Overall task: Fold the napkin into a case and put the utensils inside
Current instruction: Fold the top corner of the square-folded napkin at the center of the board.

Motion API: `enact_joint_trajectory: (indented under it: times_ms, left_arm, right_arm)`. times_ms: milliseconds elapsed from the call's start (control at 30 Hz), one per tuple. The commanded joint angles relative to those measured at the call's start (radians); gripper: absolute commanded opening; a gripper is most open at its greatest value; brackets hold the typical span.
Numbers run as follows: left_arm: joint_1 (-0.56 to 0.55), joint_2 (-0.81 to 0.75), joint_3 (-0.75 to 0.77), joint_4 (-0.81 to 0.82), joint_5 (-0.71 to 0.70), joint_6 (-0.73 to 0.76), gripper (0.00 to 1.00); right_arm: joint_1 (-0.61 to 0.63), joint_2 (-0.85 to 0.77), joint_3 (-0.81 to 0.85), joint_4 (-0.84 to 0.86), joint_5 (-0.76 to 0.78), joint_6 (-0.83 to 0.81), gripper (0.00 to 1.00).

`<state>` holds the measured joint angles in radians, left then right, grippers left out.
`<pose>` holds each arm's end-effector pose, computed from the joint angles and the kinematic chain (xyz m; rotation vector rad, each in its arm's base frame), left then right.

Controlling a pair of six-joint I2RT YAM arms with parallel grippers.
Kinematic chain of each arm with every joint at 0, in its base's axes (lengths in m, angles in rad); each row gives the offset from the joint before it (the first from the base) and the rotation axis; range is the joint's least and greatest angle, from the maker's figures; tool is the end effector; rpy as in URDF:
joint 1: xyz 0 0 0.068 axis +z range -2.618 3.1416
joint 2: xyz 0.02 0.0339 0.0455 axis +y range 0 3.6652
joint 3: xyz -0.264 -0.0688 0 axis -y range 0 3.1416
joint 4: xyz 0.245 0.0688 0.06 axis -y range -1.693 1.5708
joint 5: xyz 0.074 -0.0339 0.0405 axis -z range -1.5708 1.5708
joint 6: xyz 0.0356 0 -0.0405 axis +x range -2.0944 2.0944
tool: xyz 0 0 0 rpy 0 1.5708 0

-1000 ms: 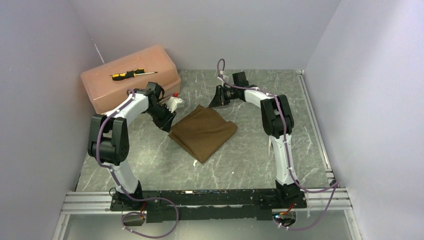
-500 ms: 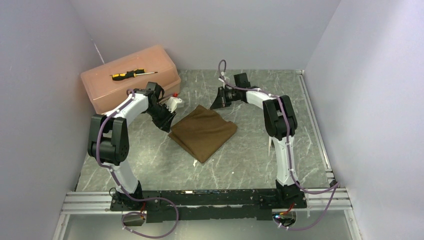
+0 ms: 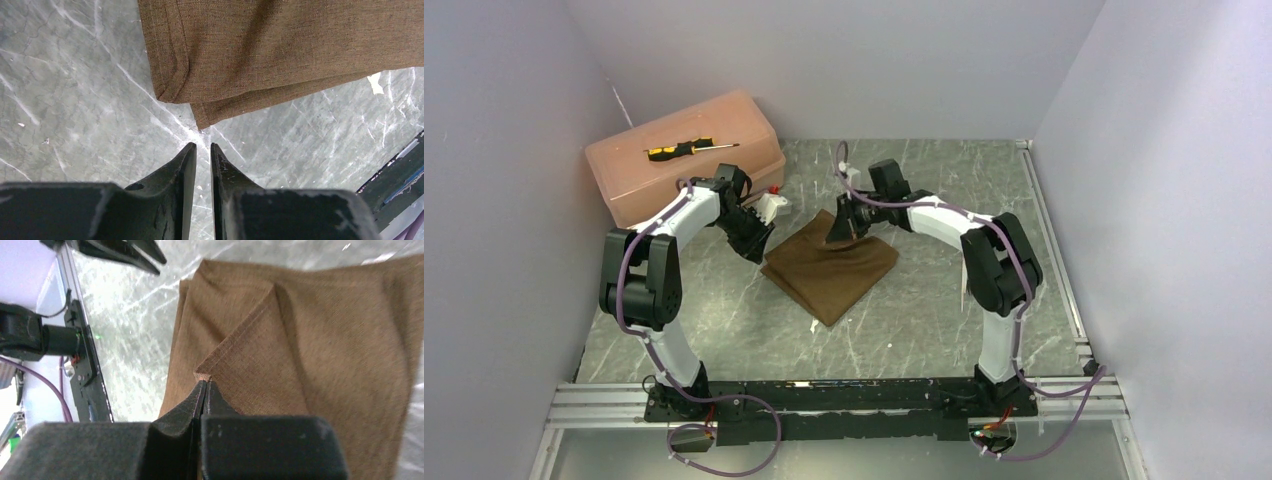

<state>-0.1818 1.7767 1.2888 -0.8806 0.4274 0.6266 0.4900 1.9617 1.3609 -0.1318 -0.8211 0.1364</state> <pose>0.3316 -0.0760 0.2058 1.1598 2.5543 -0.5309 0.3668 0.2252 0.2029 -0.8396 2.1753 1.2621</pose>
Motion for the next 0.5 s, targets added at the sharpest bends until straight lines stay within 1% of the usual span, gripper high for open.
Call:
enact_joint_trajectory:
  times_ms: [0,267,467]
  left_arm:
    - [0.005,-0.038,0.029,0.001,0.004,0.001,0.22]
    - [0.005,-0.021,0.048,-0.002,0.01,-0.006,0.21]
    - [0.005,-0.008,0.055,-0.001,0.011,-0.013,0.21]
  right_arm:
    - [0.036,-0.088,-0.087,0.013,0.052,-0.041,0.0]
    - [0.164,-0.135,-0.196,-0.021,0.086,-0.076,0.0]
    - [0.212,-0.175,-0.239,-0.031,0.097,-0.077,0.0]
